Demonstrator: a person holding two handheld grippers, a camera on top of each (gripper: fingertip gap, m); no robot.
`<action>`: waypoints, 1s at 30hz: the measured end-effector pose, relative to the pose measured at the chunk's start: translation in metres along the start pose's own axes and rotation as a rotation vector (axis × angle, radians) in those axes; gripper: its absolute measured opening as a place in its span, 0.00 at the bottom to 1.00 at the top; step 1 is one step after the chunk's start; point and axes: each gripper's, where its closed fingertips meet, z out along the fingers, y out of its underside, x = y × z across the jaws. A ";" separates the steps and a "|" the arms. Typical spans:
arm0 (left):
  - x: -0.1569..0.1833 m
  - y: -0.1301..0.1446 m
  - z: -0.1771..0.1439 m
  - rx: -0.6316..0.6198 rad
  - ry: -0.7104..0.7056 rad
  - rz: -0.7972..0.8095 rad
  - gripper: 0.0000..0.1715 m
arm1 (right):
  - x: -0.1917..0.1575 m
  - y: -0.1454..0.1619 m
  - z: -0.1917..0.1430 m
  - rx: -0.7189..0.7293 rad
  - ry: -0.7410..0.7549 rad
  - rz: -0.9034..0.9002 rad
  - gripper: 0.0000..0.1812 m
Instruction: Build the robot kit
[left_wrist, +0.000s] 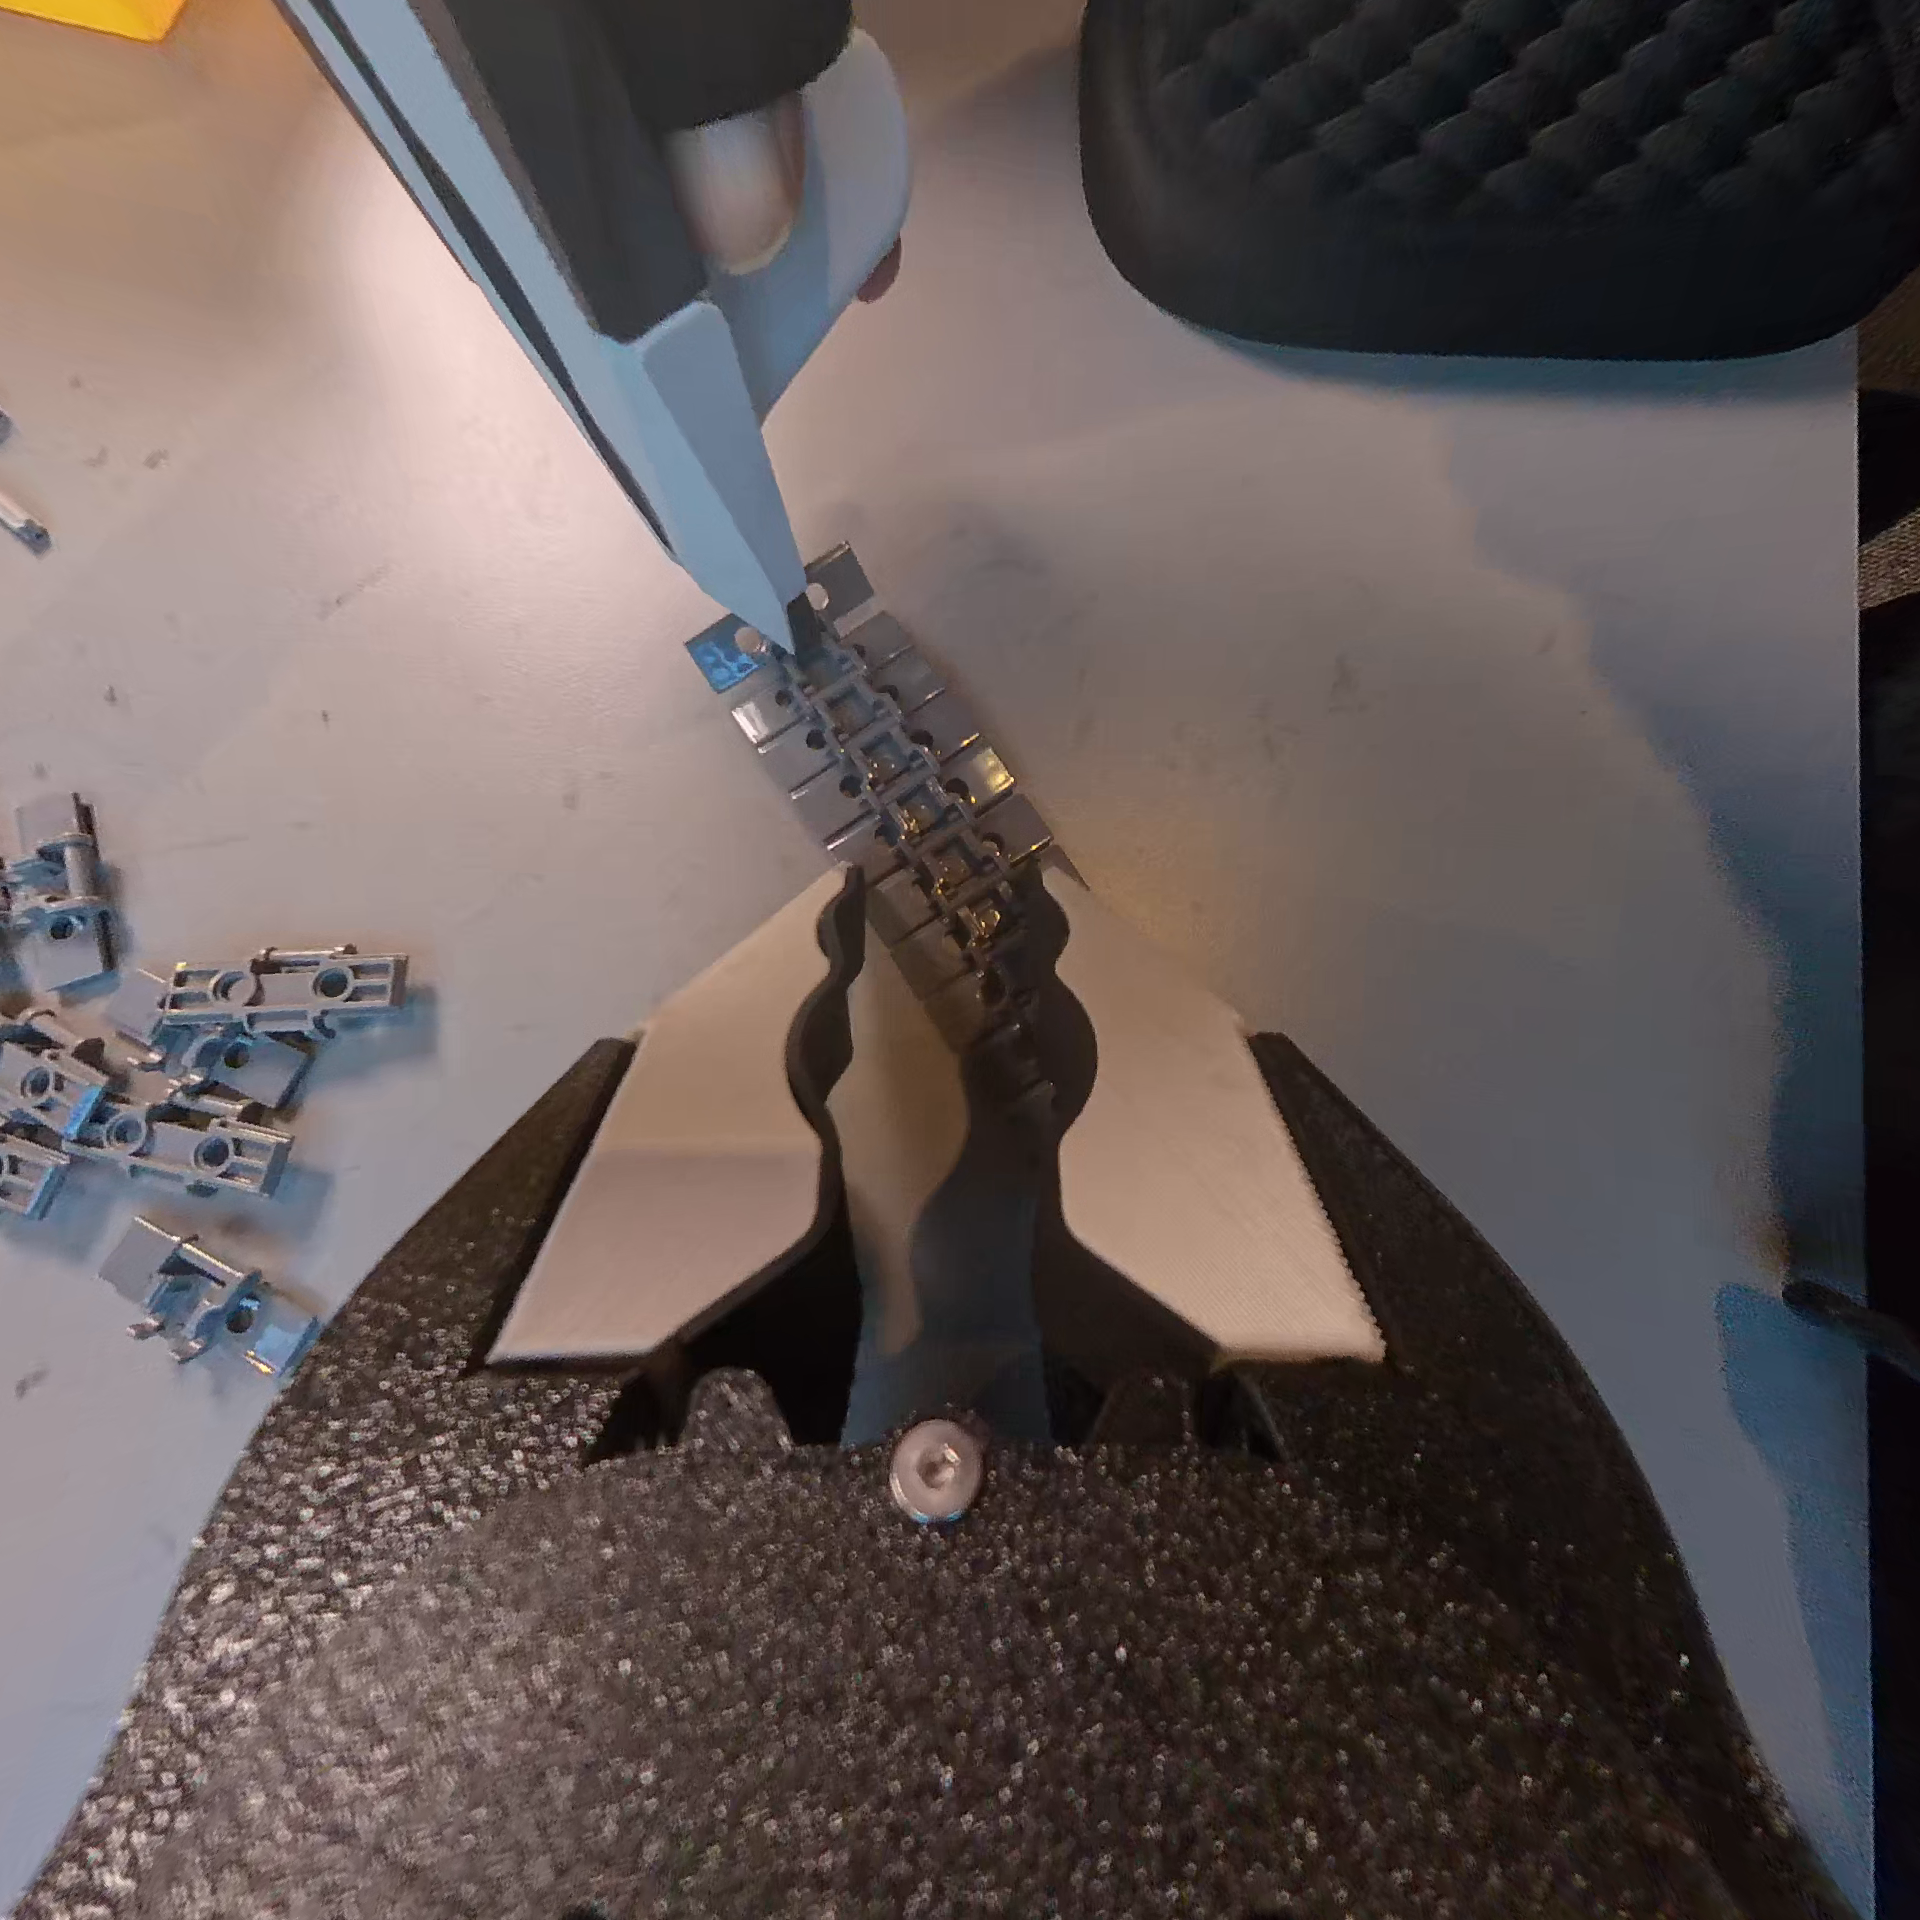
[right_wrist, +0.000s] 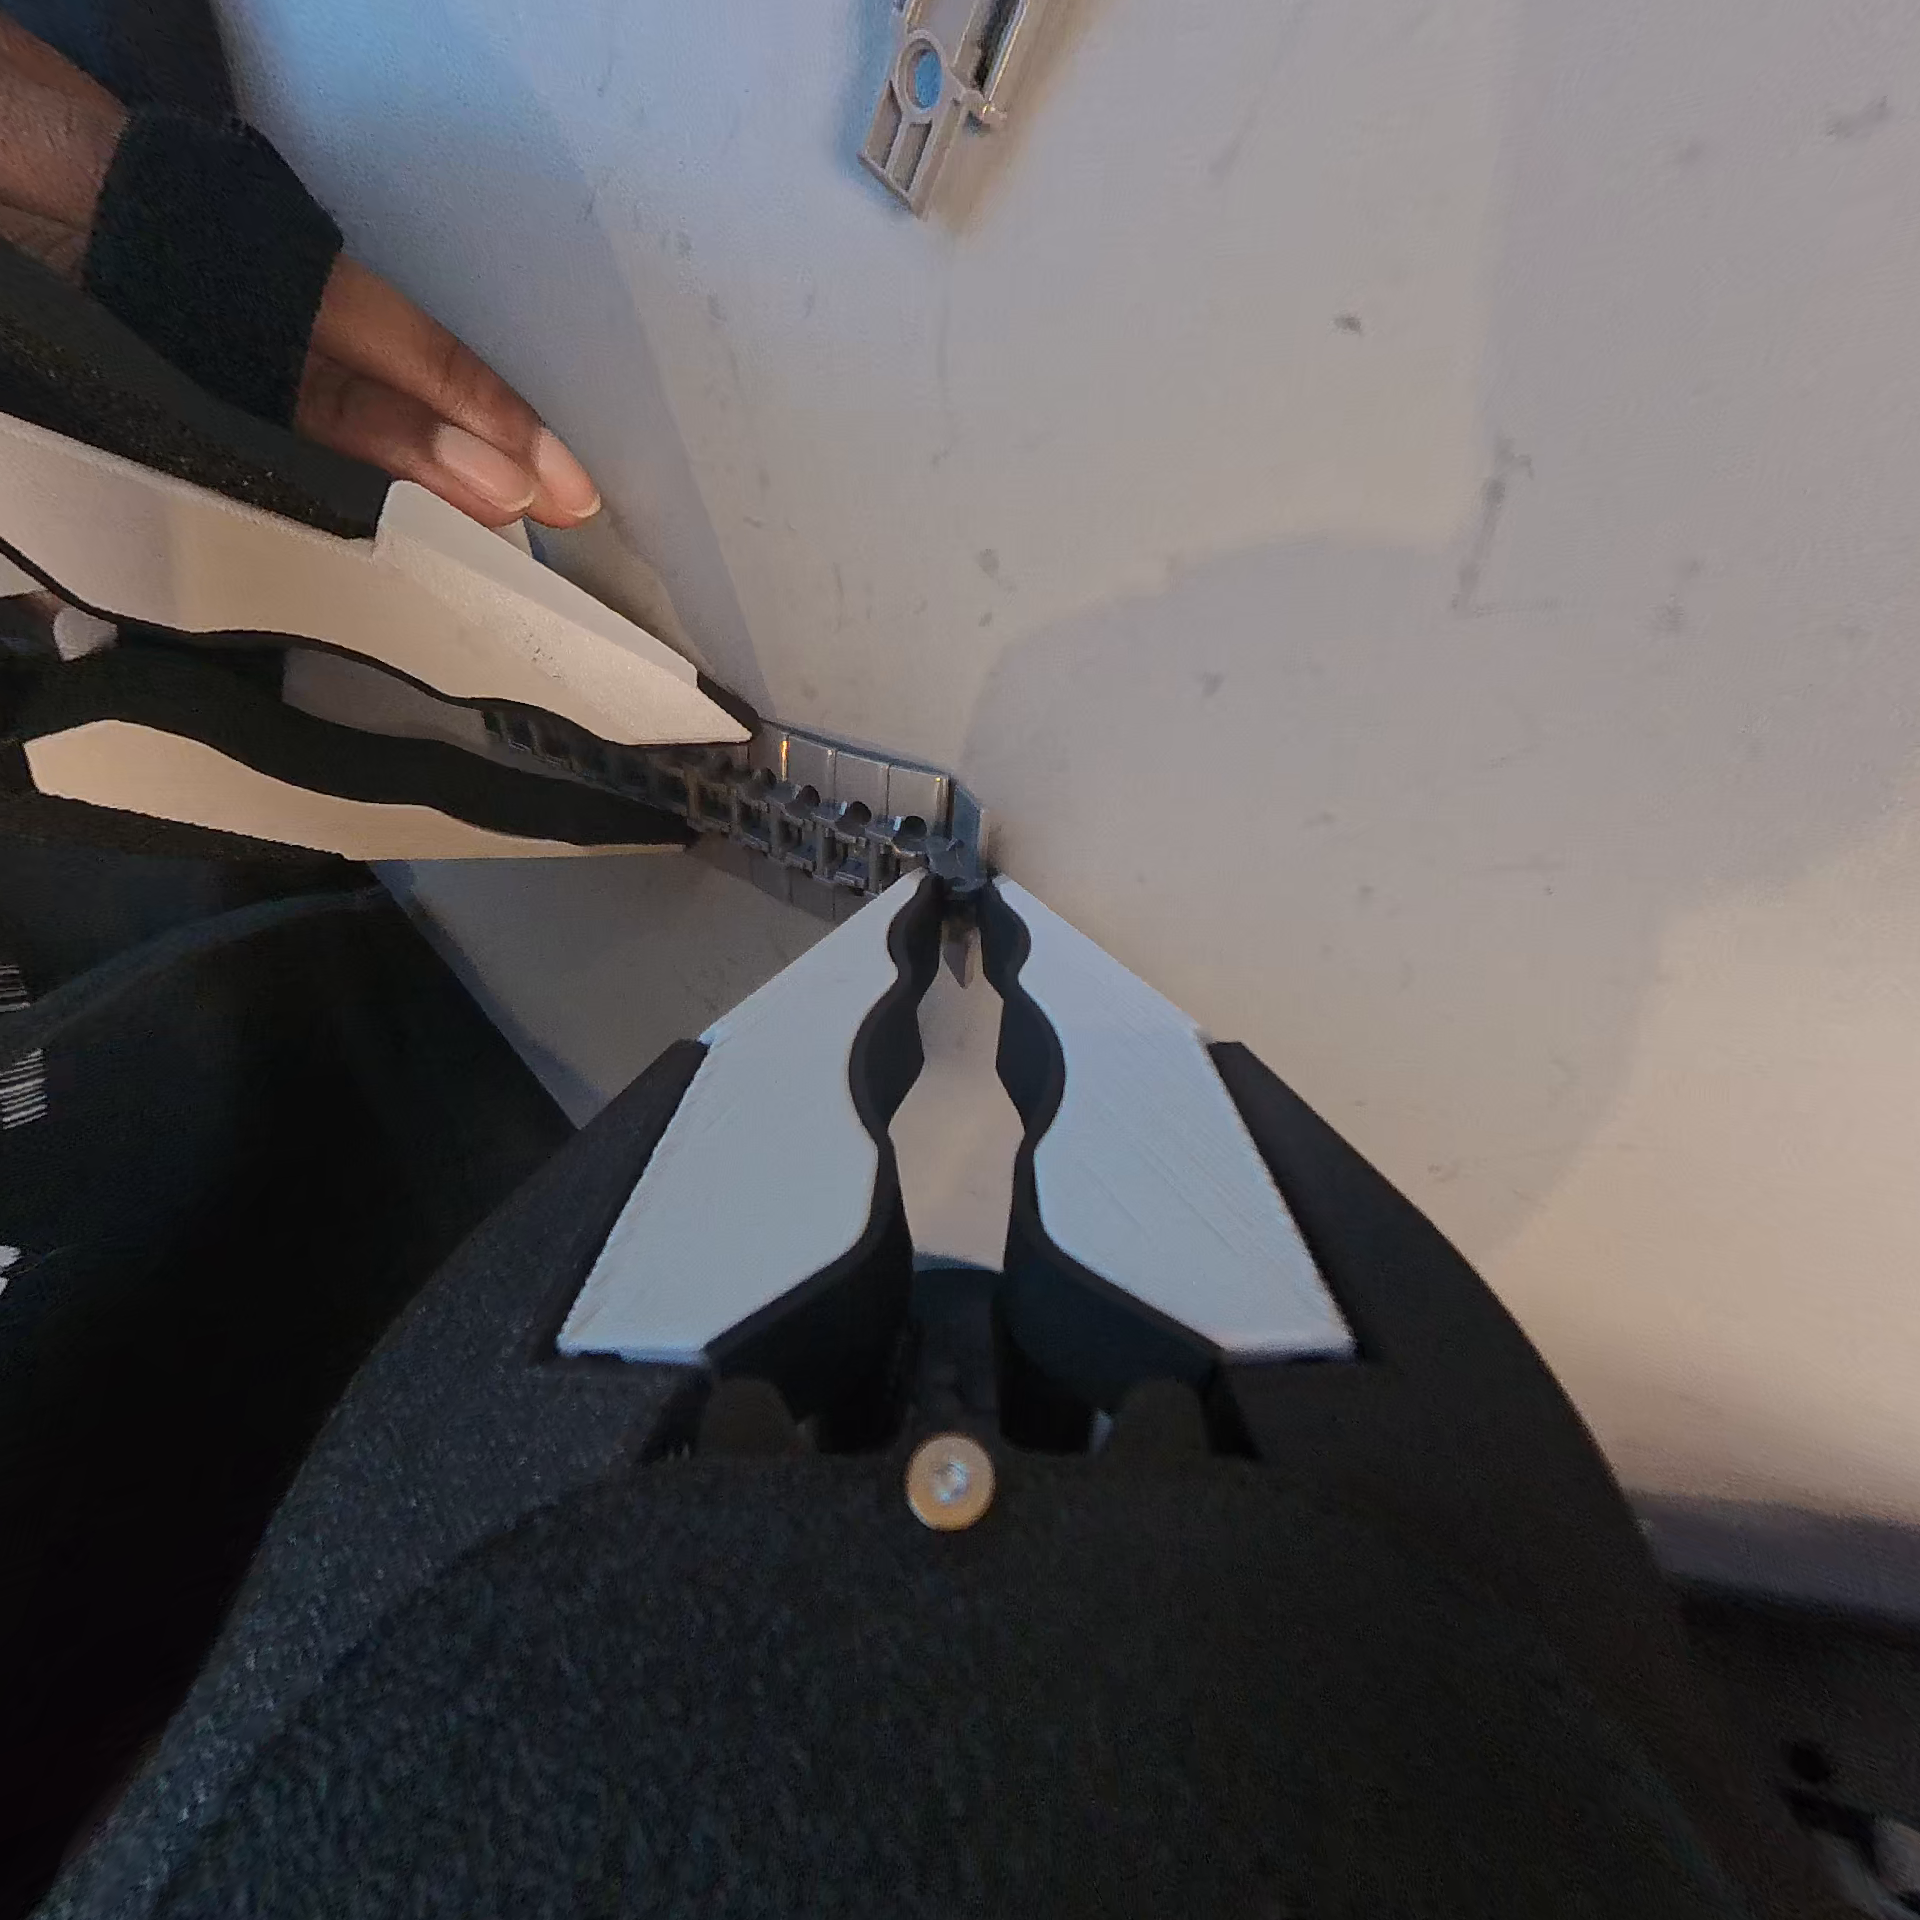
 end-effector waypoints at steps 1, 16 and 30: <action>0.000 0.000 0.000 0.000 -0.002 0.001 0.17 | 0.000 0.000 0.000 0.010 0.009 -0.011 0.03; 0.000 0.000 0.000 0.003 0.024 -0.026 0.17 | 0.003 0.003 -0.015 0.267 -0.056 -0.045 0.18; 0.010 0.005 -0.009 -0.009 0.124 -0.006 0.17 | -0.005 -0.022 -0.040 0.560 0.088 -0.327 0.18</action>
